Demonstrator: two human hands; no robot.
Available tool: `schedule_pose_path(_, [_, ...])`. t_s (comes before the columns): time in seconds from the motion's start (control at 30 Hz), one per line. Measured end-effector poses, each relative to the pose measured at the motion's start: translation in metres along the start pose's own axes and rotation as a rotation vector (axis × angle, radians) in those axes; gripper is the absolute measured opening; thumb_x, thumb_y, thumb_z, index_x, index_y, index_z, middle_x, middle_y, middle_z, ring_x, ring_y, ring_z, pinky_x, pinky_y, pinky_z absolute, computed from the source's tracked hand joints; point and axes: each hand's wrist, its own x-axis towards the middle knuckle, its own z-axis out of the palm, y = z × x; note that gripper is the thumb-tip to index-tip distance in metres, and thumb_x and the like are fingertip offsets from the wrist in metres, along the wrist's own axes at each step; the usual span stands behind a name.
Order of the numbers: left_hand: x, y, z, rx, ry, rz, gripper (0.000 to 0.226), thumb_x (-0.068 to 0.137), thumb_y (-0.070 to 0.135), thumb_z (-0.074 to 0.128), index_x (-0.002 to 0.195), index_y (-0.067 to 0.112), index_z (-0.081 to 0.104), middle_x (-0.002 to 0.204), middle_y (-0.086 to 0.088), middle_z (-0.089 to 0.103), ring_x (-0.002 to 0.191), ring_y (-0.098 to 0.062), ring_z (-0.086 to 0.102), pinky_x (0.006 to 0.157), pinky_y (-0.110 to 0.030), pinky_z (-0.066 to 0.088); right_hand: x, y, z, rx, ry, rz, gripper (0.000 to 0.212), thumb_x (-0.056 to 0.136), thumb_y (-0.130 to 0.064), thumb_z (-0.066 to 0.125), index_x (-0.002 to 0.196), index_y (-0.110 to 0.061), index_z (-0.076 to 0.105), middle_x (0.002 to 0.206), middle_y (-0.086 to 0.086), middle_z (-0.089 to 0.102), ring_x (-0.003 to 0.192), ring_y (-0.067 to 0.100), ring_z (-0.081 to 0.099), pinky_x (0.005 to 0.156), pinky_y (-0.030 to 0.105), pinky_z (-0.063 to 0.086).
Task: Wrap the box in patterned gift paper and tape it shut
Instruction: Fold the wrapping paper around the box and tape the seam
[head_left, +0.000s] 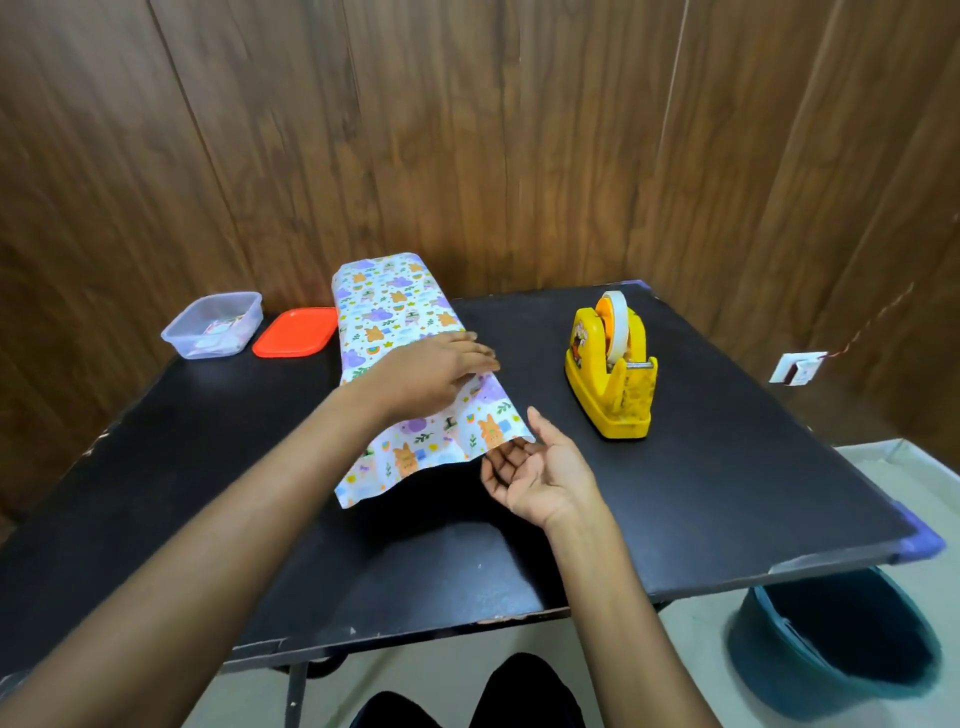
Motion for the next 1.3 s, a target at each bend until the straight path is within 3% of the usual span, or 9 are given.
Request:
schedule_pose_path(0.3, [-0.004, -0.012, 0.018, -0.226, 0.111, 0.019, 0.039, 0.099, 0.017, 0.042, 0.135, 0.031, 0.047, 0.142, 0.022, 0.041, 0.139, 0.001, 0.021, 0.100, -0.033, 0.042, 0.016, -0.017, -0.012, -0.038, 0.111, -0.052, 0.015, 0.093, -0.010, 0.052, 0.080, -0.006, 0.057, 0.056, 0.006, 0.069, 0.073, 0.019, 0.059, 0.061, 0.028, 0.043])
schedule_pose_path(0.43, [-0.006, -0.011, 0.020, -0.200, 0.131, 0.055, 0.045, 0.099, 0.014, 0.043, 0.141, 0.028, 0.039, 0.147, 0.020, 0.031, 0.133, 0.009, 0.012, 0.105, -0.018, 0.026, 0.024, -0.015, -0.012, -0.058, 0.174, -0.124, 0.014, 0.093, -0.009, 0.053, 0.080, -0.005, 0.057, 0.054, 0.005, 0.068, 0.071, 0.020, 0.061, 0.068, 0.032, 0.047])
schedule_pose_path(0.57, [-0.007, -0.014, 0.027, -0.162, 0.162, 0.106, 0.055, 0.095, 0.010, 0.049, 0.146, 0.021, 0.030, 0.151, 0.014, 0.020, 0.138, 0.001, 0.013, 0.114, -0.023, 0.014, 0.023, -0.014, -0.010, -0.185, 0.257, -0.262, 0.018, 0.093, -0.010, 0.054, 0.076, -0.007, 0.054, 0.059, 0.004, 0.068, 0.068, 0.020, 0.061, 0.060, 0.029, 0.046])
schedule_pose_path(0.67, [-0.007, -0.013, 0.028, -0.139, 0.178, 0.100, 0.059, 0.095, 0.010, 0.049, 0.147, 0.021, 0.024, 0.150, 0.018, 0.011, 0.138, 0.001, 0.012, 0.114, -0.022, 0.014, 0.021, -0.011, -0.005, -0.743, 0.417, -0.531, 0.023, 0.092, -0.028, 0.055, 0.083, -0.007, 0.055, 0.081, 0.007, 0.060, 0.082, 0.026, 0.057, 0.068, 0.033, 0.042])
schedule_pose_path(0.77, [-0.008, -0.011, 0.026, -0.127, 0.186, 0.092, 0.064, 0.095, 0.011, 0.049, 0.149, 0.022, 0.017, 0.150, 0.019, 0.005, 0.140, -0.004, 0.019, 0.112, -0.024, 0.024, 0.014, -0.012, 0.002, -1.435, 0.639, -0.809, 0.043, 0.091, -0.039, 0.054, 0.125, -0.012, 0.049, 0.128, 0.005, 0.047, 0.124, 0.025, 0.037, 0.095, 0.037, 0.035])
schedule_pose_path(0.93, [-0.012, -0.004, 0.017, -0.217, 0.149, 0.008, 0.078, 0.093, 0.008, 0.052, 0.149, 0.027, 0.001, 0.154, 0.019, -0.003, 0.136, -0.012, 0.033, 0.093, -0.031, 0.047, 0.024, -0.026, 0.033, -1.581, 0.221, -0.865, 0.027, 0.093, -0.032, 0.053, 0.112, -0.013, 0.058, 0.111, 0.004, 0.061, 0.107, 0.025, 0.051, 0.077, 0.032, 0.039])
schedule_pose_path(1.1, [-0.036, -0.027, 0.020, -0.230, 0.084, -0.257, 0.061, 0.098, 0.015, 0.045, 0.150, 0.015, 0.013, 0.158, 0.002, 0.010, 0.145, -0.012, 0.008, 0.114, -0.023, 0.008, 0.027, -0.032, 0.040, -1.594, 0.223, -0.823, 0.022, 0.090, -0.022, 0.056, 0.111, -0.014, 0.060, 0.107, 0.005, 0.065, 0.097, 0.024, 0.058, 0.073, 0.033, 0.043])
schedule_pose_path(1.23, [-0.051, -0.035, 0.027, -0.183, 0.154, -0.251, 0.057, 0.098, 0.016, 0.044, 0.149, 0.016, 0.019, 0.156, 0.003, 0.014, 0.145, -0.012, 0.009, 0.118, -0.030, 0.007, 0.031, -0.038, 0.052, -1.653, 0.162, -0.864, 0.022, 0.093, -0.028, 0.053, 0.105, -0.011, 0.061, 0.099, 0.002, 0.065, 0.089, 0.023, 0.060, 0.063, 0.032, 0.041])
schedule_pose_path(1.3, [-0.051, -0.034, 0.026, -0.188, 0.145, -0.245, 0.055, 0.098, 0.016, 0.042, 0.149, 0.016, 0.019, 0.156, 0.004, 0.015, 0.145, -0.011, 0.009, 0.118, -0.030, 0.006, 0.033, -0.039, 0.060, -1.775, 0.187, -0.889, 0.027, 0.095, -0.027, 0.050, 0.116, -0.011, 0.058, 0.117, 0.009, 0.063, 0.101, 0.026, 0.058, 0.070, 0.034, 0.043])
